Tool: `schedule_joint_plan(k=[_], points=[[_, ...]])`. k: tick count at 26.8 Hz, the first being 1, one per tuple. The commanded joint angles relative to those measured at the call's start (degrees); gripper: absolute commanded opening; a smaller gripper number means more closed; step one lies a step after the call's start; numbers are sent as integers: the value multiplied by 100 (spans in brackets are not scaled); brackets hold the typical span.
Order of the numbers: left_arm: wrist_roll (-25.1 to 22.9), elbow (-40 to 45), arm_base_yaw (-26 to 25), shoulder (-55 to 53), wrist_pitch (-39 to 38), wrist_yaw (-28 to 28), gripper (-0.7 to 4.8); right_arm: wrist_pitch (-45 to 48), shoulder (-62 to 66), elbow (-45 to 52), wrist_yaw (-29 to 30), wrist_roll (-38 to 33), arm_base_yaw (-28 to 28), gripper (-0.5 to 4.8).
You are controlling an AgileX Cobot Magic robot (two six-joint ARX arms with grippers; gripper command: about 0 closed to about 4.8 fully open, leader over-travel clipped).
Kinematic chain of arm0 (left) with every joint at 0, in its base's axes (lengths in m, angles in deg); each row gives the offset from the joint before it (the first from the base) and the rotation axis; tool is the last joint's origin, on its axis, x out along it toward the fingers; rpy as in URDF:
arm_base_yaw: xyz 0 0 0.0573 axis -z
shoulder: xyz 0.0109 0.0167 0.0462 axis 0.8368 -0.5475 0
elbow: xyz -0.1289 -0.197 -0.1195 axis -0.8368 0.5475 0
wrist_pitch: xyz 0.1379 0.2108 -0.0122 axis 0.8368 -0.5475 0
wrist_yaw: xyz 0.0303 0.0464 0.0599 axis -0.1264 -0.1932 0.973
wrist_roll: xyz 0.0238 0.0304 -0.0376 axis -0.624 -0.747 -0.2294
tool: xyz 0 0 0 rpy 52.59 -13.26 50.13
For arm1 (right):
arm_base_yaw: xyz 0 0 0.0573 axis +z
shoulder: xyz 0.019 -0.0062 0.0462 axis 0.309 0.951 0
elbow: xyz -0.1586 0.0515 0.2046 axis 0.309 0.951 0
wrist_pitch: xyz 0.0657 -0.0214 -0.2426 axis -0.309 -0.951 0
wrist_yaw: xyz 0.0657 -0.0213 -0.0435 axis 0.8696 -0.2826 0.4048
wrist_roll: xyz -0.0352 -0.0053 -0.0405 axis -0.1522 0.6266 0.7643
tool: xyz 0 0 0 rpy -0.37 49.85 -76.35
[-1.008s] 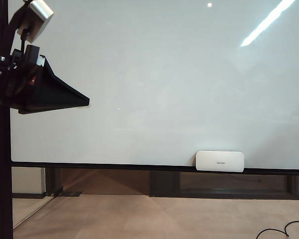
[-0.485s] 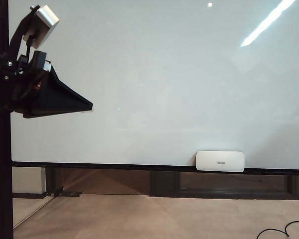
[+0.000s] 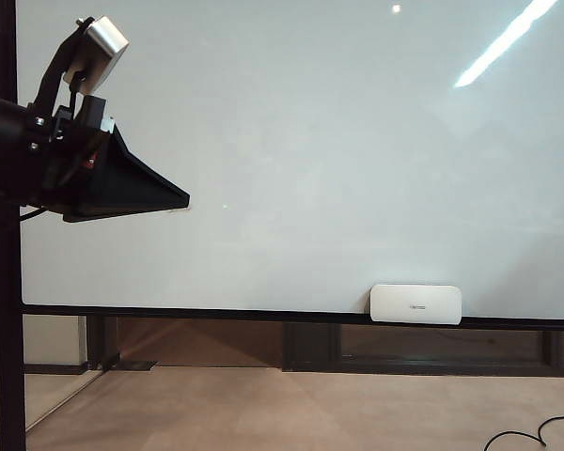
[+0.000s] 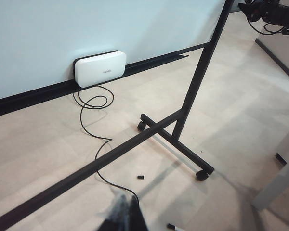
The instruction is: Reach to the right to find the marker pen, pick it up, and write the number 20 on the whiteboard.
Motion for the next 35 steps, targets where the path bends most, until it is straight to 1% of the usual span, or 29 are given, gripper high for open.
schedule_joint_plan(k=[1, 10, 14, 16, 35], points=[[35, -24, -2, 13, 57, -42, -5, 184, -17, -37, -15, 2, -2, 261], [37, -24, -2, 13, 52, -42, -5, 144, -4, -315, -142, -168, 26, 261], [37, -24, -2, 13, 55, -42, -5, 146, 2, -315, -173, -151, 72, 259], [37, -24, -2, 13, 55, -42, -5, 166, 57, -319, -315, -120, 83, 242], [59, -24, -2, 13, 48, -42, -5, 339, 116, -321, -614, -98, 160, 241]])
